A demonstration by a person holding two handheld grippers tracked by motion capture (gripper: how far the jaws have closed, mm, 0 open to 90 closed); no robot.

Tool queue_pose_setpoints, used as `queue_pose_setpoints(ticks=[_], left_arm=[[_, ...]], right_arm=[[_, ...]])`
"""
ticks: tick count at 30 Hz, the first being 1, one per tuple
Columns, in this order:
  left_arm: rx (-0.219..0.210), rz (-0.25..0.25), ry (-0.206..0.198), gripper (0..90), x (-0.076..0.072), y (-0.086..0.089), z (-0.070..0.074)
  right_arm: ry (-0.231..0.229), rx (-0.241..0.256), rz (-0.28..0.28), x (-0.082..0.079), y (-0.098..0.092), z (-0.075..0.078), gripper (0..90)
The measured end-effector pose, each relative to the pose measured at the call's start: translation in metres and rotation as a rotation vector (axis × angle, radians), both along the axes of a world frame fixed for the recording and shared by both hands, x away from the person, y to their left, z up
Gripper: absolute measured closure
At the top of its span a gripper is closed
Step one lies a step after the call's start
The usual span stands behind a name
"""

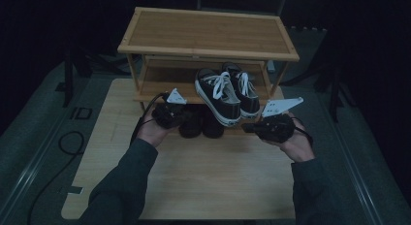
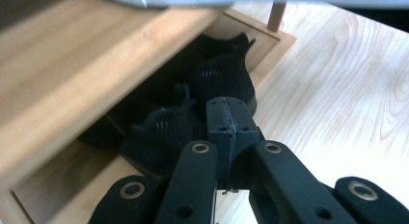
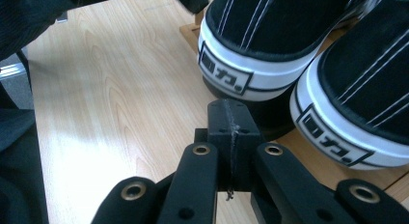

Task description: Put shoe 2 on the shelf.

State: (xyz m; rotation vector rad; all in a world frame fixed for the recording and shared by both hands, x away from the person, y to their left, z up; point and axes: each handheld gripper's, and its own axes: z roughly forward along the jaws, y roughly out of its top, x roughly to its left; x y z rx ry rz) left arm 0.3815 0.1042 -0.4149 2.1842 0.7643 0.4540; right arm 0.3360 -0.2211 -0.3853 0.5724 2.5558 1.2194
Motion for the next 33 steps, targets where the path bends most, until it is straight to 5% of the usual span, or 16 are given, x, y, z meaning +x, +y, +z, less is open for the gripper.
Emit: queue_pose_setpoints(ticks=[14, 28, 30, 33], left_arm=[[0.015, 0.005, -0.062, 90.0, 0.018, -0.023, 0.022], [0.072, 0.088, -0.069, 90.0, 0.042, -0.033, 0.027], [0.111, 0.129, -0.105, 90.0, 0.042, -0.035, 0.025], [0.092, 0.170, -0.094, 90.0, 0.049, -0.033, 0.023]], right_arm=[[0.022, -0.004, 0.009, 0.000, 0.003, -0.014, 89.9], [0.031, 0.003, 0.008, 0.001, 0.001, -0.020, 89.9], [0.031, 0.007, 0.009, 0.001, 0.001, -0.021, 89.9], [0.030, 0.006, 0.010, 0.001, 0.002, -0.021, 89.9]])
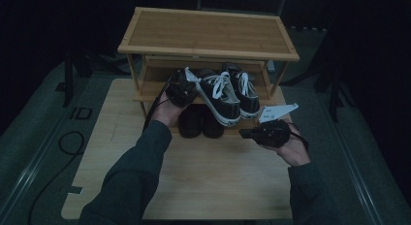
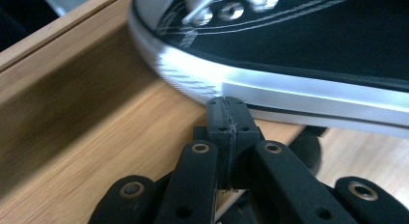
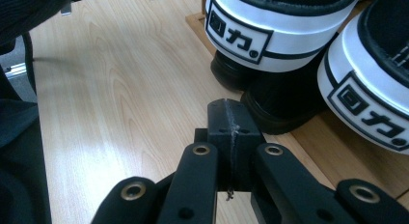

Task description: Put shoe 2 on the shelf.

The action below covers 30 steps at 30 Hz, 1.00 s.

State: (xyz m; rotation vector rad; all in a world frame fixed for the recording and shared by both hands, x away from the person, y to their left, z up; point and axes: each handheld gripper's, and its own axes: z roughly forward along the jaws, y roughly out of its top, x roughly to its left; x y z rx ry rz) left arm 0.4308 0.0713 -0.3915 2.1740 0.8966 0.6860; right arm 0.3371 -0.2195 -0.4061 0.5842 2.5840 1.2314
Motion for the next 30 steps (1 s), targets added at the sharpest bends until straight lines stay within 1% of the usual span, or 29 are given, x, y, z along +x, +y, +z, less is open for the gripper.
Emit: queue_pose_setpoints(ticks=[2, 4, 5, 7, 8, 11, 13, 14, 16, 17, 20, 23, 26, 27, 30], left_arm=[[-0.010, 0.001, 0.011, 90.0, 0.002, 0.000, 0.000], [0.007, -0.001, 0.008, 90.0, 0.002, 0.000, 0.001], [0.010, -0.001, 0.010, 90.0, 0.002, -0.001, 0.001], [0.015, -0.006, 0.002, 90.0, 0.000, -0.003, 0.002], [0.023, -0.004, -0.002, 90.0, -0.001, -0.004, 0.002], [0.021, 0.001, 0.008, 90.0, 0.001, -0.004, 0.003], [0.035, 0.008, 0.003, 90.0, 0.001, -0.005, 0.003], [0.036, 0.013, 0.004, 90.0, 0.002, -0.005, 0.003], [0.022, 0.023, 0.007, 90.0, 0.004, -0.004, 0.002], [0.011, 0.029, 0.010, 90.0, 0.005, -0.003, 0.002], [-0.001, 0.041, 0.016, 90.0, 0.008, -0.002, 0.001], [-0.006, 0.044, 0.020, 90.0, 0.009, -0.001, 0.001], [-0.007, 0.042, 0.021, 90.0, 0.008, -0.001, 0.001], [-0.014, 0.043, 0.024, 90.0, 0.008, -0.001, 0.001], [-0.007, 0.039, 0.034, 90.0, 0.009, 0.000, 0.001]], right_arm=[[-0.003, 0.001, 0.002, 0.000, 0.001, 0.000, 89.9], [-0.004, 0.004, 0.003, 0.000, 0.000, 0.001, 89.9], [-0.005, 0.007, 0.004, 0.000, 0.000, 0.001, 89.8], [-0.005, 0.010, 0.006, 0.000, 0.001, 0.001, 89.8], [-0.007, 0.010, 0.008, -0.001, 0.001, 0.001, 89.8], [-0.008, 0.006, 0.011, -0.001, 0.001, 0.000, 89.8], [-0.008, 0.014, 0.008, -0.001, 0.001, 0.000, 89.8], [-0.009, 0.017, 0.007, -0.001, 0.001, 0.000, 89.8], [-0.014, 0.023, 0.009, -0.002, 0.001, 0.001, 89.8], [-0.017, 0.031, 0.014, -0.002, 0.002, 0.002, 89.8], [-0.032, 0.046, 0.035, -0.005, 0.005, 0.006, 89.9], [-0.047, 0.073, 0.083, -0.008, 0.011, 0.012, 89.9], [-0.062, 0.075, 0.114, -0.010, 0.018, 0.016, 89.9], [-0.066, 0.074, 0.121, -0.010, 0.020, 0.017, 89.9], [-0.070, 0.076, 0.131, -0.010, 0.025, 0.018, 89.8]])
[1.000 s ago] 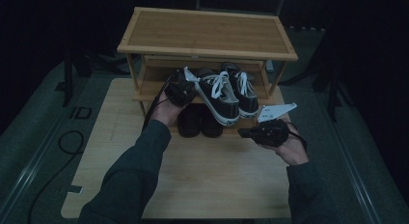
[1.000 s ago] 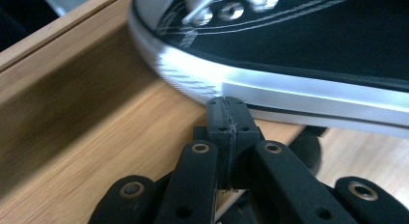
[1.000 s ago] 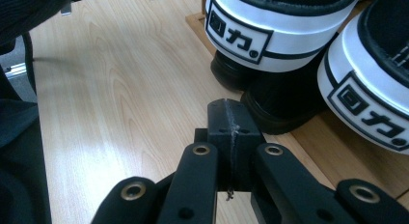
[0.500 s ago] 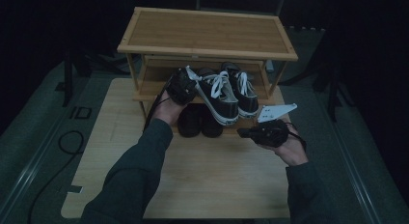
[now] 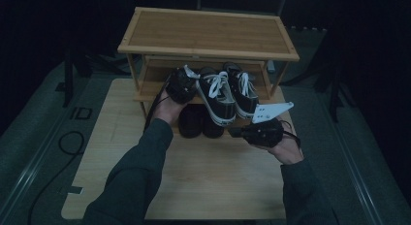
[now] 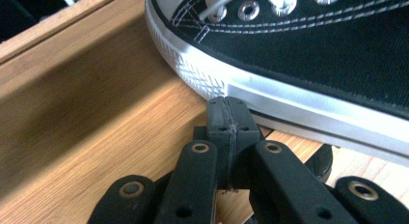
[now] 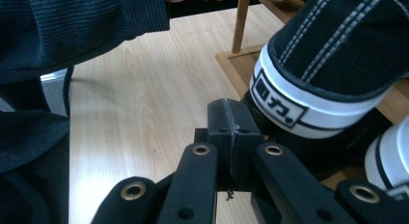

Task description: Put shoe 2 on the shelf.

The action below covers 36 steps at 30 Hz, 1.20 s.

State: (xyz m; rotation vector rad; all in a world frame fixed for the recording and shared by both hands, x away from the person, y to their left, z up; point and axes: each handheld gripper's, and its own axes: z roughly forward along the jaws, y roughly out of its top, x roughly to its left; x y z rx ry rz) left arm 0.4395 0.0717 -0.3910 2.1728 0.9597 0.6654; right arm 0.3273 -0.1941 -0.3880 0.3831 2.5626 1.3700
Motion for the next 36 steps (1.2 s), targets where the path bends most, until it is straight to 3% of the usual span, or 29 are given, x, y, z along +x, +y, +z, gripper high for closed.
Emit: queue_pose_setpoints(ticks=[14, 22, 36], left_arm=[[0.006, -0.012, 0.011, 90.0, -0.004, 0.015, 0.001], [-0.024, -0.005, 0.027, 90.0, -0.004, 0.028, 0.001], [-0.006, -0.019, 0.015, 90.0, -0.004, 0.027, 0.001]], right_arm=[[-0.012, -0.005, -0.049, 0.014, 0.012, -0.005, 90.0], [-0.019, -0.007, -0.032, 0.016, 0.016, -0.005, 90.0], [-0.009, -0.007, 0.009, 0.024, 0.032, -0.005, 90.0]])
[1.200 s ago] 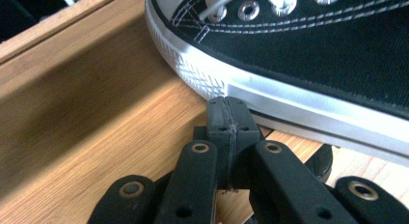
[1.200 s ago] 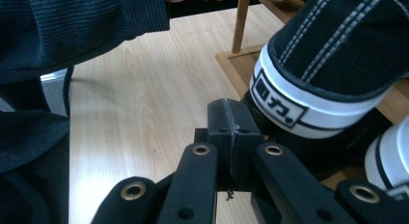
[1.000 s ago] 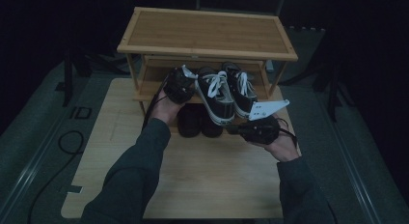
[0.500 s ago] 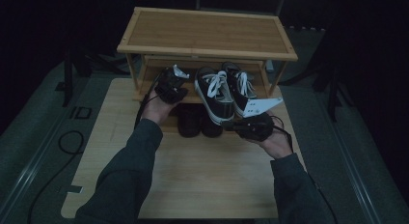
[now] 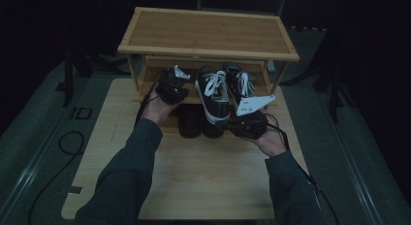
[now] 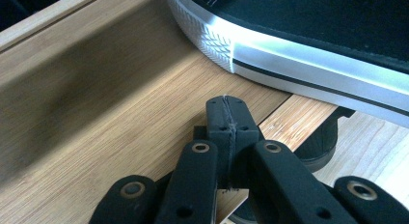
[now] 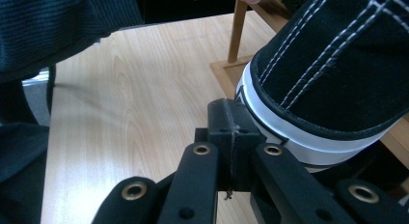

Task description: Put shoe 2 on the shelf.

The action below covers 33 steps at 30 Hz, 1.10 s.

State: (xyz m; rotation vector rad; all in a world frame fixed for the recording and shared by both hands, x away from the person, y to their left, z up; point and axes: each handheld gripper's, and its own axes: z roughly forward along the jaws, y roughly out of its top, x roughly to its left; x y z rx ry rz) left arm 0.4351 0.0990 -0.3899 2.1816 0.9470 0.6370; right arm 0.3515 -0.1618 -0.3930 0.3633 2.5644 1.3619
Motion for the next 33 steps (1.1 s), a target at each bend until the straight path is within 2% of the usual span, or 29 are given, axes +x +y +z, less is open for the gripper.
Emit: queue_pose_setpoints(ticks=[2, 14, 17, 19, 21, 25, 29, 33], left_arm=[[0.004, 0.001, 0.000, 90.0, 0.000, -0.001, 0.000], [0.014, 0.003, -0.007, 90.0, 0.002, -0.002, 0.000], [-0.007, -0.033, 0.013, 90.0, 0.001, 0.000, 0.003], [-0.008, -0.095, 0.038, 90.0, -0.002, -0.001, 0.006], [0.002, -0.084, 0.022, 90.0, -0.004, -0.004, 0.005], [-0.015, -0.085, 0.034, 90.0, -0.002, -0.001, 0.006], [0.009, -0.089, 0.026, 90.0, -0.001, -0.004, 0.007], [0.045, -0.044, -0.009, 90.0, 0.003, -0.008, 0.004]], right_arm=[[0.019, 0.016, 0.008, 0.003, 0.000, 0.000, 90.0], [-0.004, 0.037, -0.004, 0.007, 0.001, 0.000, 90.0], [-0.010, 0.042, -0.003, 0.008, 0.003, 0.001, 90.0], [-0.019, 0.034, -0.015, 0.009, 0.004, 0.001, 90.0], [-0.010, 0.035, -0.011, 0.012, 0.004, -0.001, 90.0], [-0.013, 0.011, -0.025, 0.011, 0.006, -0.004, 90.0], [-0.019, 0.016, -0.028, 0.010, 0.006, -0.004, 90.0], [-0.027, 0.009, -0.031, 0.009, 0.007, -0.004, 90.0]])
